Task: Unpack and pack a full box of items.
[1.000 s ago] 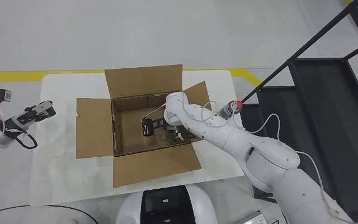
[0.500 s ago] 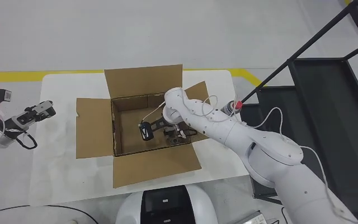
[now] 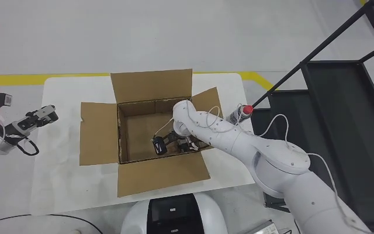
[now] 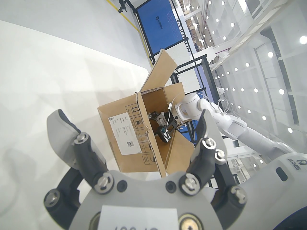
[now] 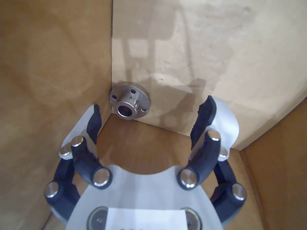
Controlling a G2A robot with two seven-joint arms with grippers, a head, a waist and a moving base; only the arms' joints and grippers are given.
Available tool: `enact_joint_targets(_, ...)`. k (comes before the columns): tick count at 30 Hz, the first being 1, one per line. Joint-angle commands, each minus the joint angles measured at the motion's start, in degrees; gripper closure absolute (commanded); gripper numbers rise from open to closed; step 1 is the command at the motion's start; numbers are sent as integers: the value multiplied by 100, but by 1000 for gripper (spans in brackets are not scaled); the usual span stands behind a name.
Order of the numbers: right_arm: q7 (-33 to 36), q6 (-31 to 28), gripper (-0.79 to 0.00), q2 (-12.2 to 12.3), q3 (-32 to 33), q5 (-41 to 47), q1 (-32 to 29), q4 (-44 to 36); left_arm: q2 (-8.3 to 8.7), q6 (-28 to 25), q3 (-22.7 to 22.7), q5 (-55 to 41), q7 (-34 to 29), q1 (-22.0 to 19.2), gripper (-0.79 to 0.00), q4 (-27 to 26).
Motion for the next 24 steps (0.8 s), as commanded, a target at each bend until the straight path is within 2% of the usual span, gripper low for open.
enact_joint_targets(1,58,59,-785,-42,0,5,26,34,0,0,0,0,0,0,-785,0)
enact_joint_targets(12,315,693,-785,-137,92,-226,245,-62,0,0,0,0,0,0,-785,0)
enact_joint_targets(17,222,223,-785,-127,87,-34,240,-50,0,0,0,0,0,0,-785,0)
enact_joint_targets(24,289,396,-785,-149,3,-193,79,12,0,0,0,0,0,0,-785,0)
